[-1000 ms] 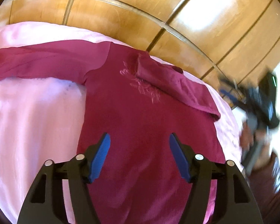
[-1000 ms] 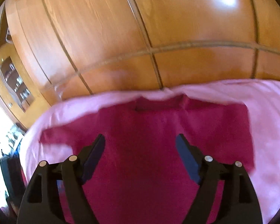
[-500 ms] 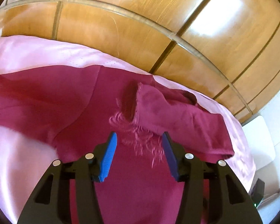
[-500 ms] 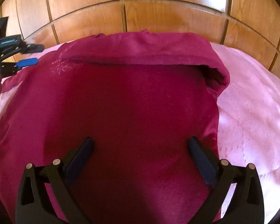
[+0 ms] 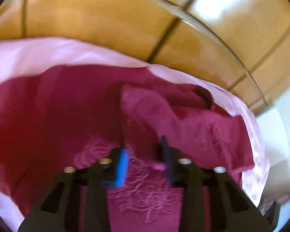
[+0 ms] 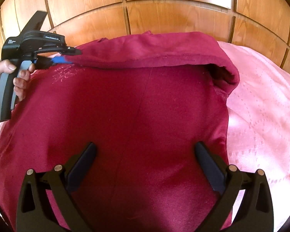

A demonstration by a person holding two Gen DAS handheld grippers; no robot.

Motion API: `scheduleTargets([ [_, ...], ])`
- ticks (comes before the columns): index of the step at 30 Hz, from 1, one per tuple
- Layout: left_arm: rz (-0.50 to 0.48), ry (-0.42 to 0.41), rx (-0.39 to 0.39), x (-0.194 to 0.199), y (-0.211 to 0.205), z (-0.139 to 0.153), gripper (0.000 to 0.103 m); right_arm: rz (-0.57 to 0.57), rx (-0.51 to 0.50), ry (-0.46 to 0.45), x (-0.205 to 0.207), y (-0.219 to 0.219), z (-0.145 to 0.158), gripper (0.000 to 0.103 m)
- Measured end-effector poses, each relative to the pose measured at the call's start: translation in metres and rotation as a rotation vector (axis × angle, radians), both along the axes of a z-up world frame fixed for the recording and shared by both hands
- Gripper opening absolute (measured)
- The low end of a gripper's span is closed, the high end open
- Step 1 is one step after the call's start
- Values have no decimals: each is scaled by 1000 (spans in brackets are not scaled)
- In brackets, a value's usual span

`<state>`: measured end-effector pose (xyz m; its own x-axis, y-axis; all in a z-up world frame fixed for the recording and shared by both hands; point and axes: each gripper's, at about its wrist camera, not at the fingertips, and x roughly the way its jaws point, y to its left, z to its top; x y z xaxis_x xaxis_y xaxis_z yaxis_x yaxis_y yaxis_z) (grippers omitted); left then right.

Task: Fold small clothes
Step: 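Grasp the other sleeve cuff with the left gripper and lift it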

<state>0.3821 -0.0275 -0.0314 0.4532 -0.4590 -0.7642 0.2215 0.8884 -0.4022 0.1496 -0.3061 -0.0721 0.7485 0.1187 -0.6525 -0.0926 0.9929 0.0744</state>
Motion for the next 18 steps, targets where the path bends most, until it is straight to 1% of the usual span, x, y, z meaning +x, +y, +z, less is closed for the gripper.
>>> scheduleTargets([
  [1,-10,-43,2,-4,-3,8,16,0,2,0,0,0,0,101],
  [2,-14,-97,-15,-11,-3,20,15,1,4,-1,-1,0,0,101],
  [4,5,-159,-67,-24,5,39,15,2,12,-1,-1,-1,0,101],
  [6,47,-191,-107,-35,19,49,15,5,21,3,0,-2,1,101],
  [7,73,-203,-105,-42,29,51,15,8,33,4,-1,-3,2,101],
  [9,77,-202,-82,-50,38,47,15,15,64,12,-3,-7,6,101],
  [11,67,-173,-18,-49,36,34,15,30,172,25,-3,-18,17,101],
  [12,60,-161,9,-48,35,29,15,33,269,28,-2,-29,26,101],
  [14,66,-155,67,-47,29,18,15,20,370,-3,0,-42,44,101],
  [16,74,-153,76,-50,26,11,15,9,424,-58,8,-51,68,101],
  [18,80,-159,97,-52,26,7,15,2,435,-81,24,-53,81,101],
])
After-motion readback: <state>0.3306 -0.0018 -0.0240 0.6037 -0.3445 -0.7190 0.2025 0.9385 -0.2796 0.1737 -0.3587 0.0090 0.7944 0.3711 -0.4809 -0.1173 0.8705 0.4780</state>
